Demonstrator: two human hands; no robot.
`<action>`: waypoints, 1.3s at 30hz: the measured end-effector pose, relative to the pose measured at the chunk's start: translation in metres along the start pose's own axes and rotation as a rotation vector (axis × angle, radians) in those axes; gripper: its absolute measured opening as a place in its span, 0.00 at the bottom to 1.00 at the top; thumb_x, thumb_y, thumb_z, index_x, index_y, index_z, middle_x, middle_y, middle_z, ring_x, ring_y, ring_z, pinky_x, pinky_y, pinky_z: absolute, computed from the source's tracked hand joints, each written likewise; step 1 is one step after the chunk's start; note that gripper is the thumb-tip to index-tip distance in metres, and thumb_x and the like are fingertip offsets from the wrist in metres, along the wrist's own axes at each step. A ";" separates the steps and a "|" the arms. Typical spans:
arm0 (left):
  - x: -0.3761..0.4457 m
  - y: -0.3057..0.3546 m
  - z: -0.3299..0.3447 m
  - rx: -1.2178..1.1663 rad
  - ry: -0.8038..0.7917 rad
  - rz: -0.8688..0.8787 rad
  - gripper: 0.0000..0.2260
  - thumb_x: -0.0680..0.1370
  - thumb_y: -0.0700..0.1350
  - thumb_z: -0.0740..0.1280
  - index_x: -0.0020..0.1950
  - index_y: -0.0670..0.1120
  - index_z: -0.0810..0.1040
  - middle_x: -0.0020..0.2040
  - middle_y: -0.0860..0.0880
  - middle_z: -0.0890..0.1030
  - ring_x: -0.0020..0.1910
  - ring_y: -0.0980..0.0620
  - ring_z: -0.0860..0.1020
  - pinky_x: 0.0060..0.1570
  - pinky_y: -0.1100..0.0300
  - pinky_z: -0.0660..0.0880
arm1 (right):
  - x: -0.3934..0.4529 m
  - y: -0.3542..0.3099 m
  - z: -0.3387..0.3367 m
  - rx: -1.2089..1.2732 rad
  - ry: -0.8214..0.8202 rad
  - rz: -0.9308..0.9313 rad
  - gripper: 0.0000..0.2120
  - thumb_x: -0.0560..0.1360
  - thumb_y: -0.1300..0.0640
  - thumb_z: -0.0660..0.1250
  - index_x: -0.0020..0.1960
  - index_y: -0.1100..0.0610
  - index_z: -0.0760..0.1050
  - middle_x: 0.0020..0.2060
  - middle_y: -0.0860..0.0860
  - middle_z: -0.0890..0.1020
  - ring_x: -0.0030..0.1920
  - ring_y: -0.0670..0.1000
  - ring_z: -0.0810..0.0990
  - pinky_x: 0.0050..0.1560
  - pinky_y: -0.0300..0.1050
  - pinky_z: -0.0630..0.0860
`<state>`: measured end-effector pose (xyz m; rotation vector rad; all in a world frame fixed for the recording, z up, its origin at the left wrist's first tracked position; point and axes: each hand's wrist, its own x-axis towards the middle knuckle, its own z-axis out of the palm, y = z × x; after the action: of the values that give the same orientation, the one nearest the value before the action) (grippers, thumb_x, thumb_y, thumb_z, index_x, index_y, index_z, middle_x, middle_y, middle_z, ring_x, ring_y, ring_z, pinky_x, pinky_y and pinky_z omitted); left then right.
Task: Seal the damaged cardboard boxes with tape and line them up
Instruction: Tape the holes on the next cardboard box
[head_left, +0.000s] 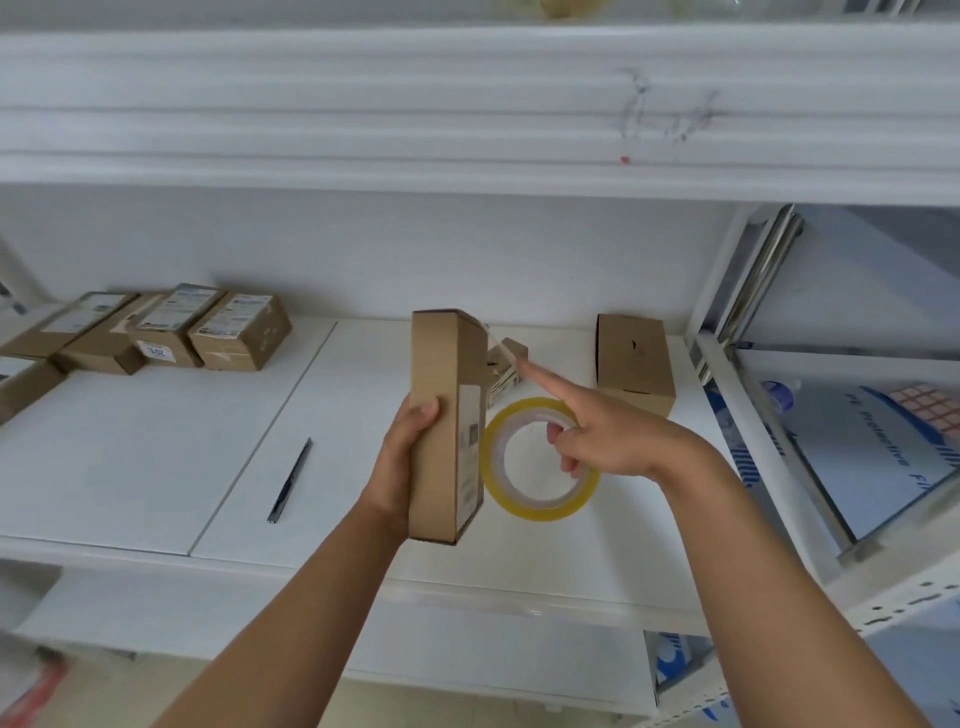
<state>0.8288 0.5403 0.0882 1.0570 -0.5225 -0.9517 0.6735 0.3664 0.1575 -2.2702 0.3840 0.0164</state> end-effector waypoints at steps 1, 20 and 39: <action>0.000 0.004 0.000 -0.053 0.028 -0.015 0.39 0.69 0.63 0.72 0.73 0.43 0.69 0.62 0.35 0.75 0.57 0.36 0.74 0.56 0.40 0.73 | 0.000 -0.001 0.003 -0.017 -0.029 0.006 0.42 0.78 0.60 0.59 0.62 0.14 0.45 0.45 0.31 0.70 0.39 0.42 0.84 0.42 0.39 0.74; 0.017 0.004 -0.012 -0.228 0.190 -0.037 0.28 0.72 0.65 0.66 0.66 0.51 0.77 0.60 0.40 0.79 0.59 0.37 0.77 0.62 0.32 0.70 | 0.007 -0.004 0.035 -0.045 -0.165 0.095 0.42 0.79 0.60 0.59 0.69 0.22 0.38 0.55 0.44 0.72 0.40 0.41 0.84 0.50 0.46 0.80; 0.038 0.019 -0.016 -0.492 0.354 0.099 0.29 0.74 0.62 0.66 0.70 0.47 0.75 0.59 0.43 0.78 0.57 0.41 0.78 0.64 0.41 0.72 | 0.012 -0.005 0.075 0.020 -0.274 0.088 0.43 0.79 0.59 0.60 0.71 0.24 0.36 0.48 0.44 0.76 0.41 0.47 0.82 0.52 0.50 0.81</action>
<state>0.8683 0.5192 0.0957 0.7203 -0.0382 -0.7317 0.6946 0.4212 0.1099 -2.1914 0.3352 0.3628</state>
